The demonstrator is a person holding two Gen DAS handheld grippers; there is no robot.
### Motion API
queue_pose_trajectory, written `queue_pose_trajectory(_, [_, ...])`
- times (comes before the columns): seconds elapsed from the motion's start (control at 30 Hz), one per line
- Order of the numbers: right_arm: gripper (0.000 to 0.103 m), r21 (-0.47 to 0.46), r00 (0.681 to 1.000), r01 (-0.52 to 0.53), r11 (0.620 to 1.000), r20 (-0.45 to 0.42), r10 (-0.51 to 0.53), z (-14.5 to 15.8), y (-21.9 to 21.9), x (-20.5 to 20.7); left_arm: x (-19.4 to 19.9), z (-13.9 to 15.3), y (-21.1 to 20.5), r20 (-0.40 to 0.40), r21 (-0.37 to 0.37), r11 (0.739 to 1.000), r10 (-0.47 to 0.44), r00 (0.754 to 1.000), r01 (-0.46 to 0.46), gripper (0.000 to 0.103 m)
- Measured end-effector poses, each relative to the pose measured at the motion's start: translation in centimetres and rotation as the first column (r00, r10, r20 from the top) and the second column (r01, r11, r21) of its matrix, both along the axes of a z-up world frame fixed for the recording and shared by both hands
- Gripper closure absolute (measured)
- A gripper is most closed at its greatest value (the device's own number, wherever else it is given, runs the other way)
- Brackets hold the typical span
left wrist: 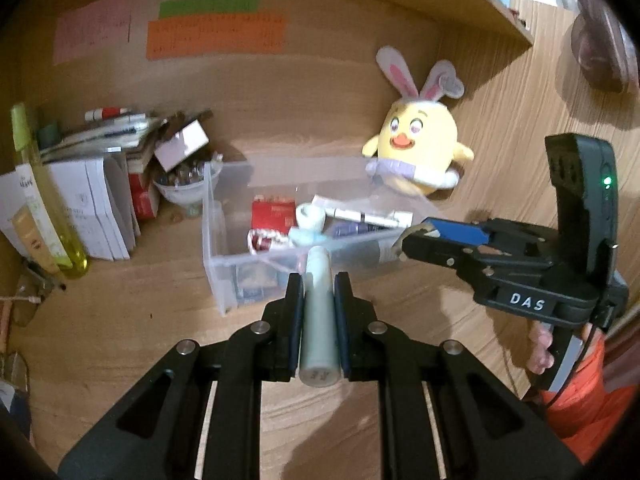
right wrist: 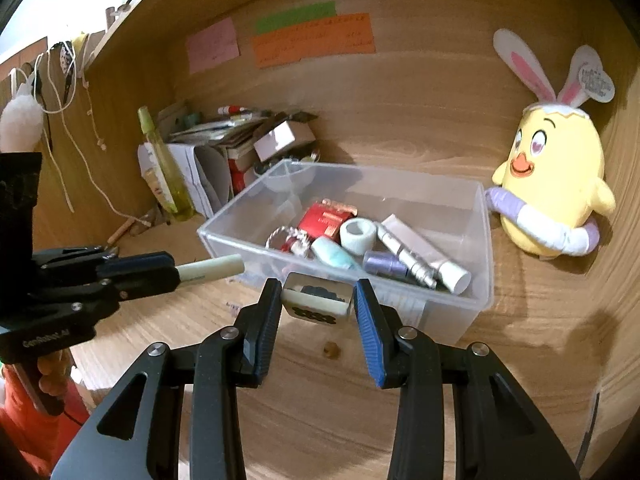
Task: Organize objects
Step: 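Carry mint-green marker with left tool while right tool carries beige block to bin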
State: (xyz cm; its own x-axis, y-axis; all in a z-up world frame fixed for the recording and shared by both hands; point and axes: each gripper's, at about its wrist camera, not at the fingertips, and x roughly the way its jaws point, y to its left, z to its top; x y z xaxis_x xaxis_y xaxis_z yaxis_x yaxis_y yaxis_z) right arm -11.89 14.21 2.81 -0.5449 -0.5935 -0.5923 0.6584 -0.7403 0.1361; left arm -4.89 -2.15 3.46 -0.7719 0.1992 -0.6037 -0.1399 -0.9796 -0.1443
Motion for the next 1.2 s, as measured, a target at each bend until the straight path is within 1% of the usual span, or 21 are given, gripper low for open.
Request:
queue_pose_trajectory(0.17, [0.069, -0.001, 1.0, 0.014, 1.0, -0.019, -0.014, 0.7, 0.1, -0.9, -0.6, 1.1, 0.2, -0.032, -0.005, 1.0, -0.001, 0.999, 0.0, 0.088])
queue_pose_trajectory(0.37, [0.069, 0.007, 0.999, 0.029, 1.0, -0.041, -0.029, 1.4, -0.2, -2.4, -2.2, 1.9, 0.2, -0.053, -0.002, 1.0, 0.008, 0.999, -0.008, 0.088])
queue_pose_trajectory(0.53, [0.069, 0.025, 0.997, 0.039, 0.999, -0.065, -0.037, 2.1, -0.7, -3.7, -4.4, 1.8, -0.3, -0.04, 0.019, 1.0, 0.024, 0.999, -0.023, 0.088])
queue_pose_trajectory(0.63, [0.069, 0.036, 0.997, 0.044, 0.998, -0.067, -0.042, 2.1, -1.0, -4.5, -5.7, 1.3, -0.6, -0.019, 0.03, 0.999, 0.032, 0.999, -0.031, 0.088])
queue_pose_trajectory(0.83, [0.069, 0.055, 0.998, 0.055, 0.997, -0.042, -0.052, 1.1, -1.6, -6.0, -8.0, 0.0, -0.9, 0.033, 0.051, 0.998, 0.032, 0.999, -0.034, 0.088])
queue_pose_trajectory(1.2, [0.069, 0.11, 0.997, 0.069, 0.992, 0.036, -0.073, -2.3, -2.4, -8.9, -11.1, -2.3, -1.0, 0.095, 0.037, 0.998, 0.038, 0.995, -0.042, 0.088])
